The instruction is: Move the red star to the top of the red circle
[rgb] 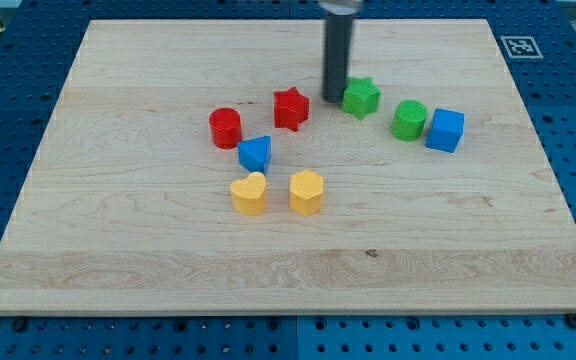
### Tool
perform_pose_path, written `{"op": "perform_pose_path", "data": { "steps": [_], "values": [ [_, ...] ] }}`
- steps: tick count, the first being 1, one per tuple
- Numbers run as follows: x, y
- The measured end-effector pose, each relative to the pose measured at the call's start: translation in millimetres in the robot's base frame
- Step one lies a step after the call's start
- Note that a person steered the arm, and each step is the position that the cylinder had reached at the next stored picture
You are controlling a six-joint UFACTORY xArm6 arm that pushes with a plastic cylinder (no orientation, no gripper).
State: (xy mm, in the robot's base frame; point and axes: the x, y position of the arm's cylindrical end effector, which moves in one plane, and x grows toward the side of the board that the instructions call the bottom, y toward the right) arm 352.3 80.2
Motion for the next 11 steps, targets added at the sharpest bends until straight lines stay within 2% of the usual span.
{"op": "perform_pose_path", "data": {
  "steps": [1,2,3,5,7,8,9,10,11],
  "values": [
    [13,34],
    [47,21],
    [57,-8],
    [28,-84],
    [-45,-134],
    [-67,-179],
    [-54,-219],
    [-37,-218],
    [-61,-205]
  ]
}}
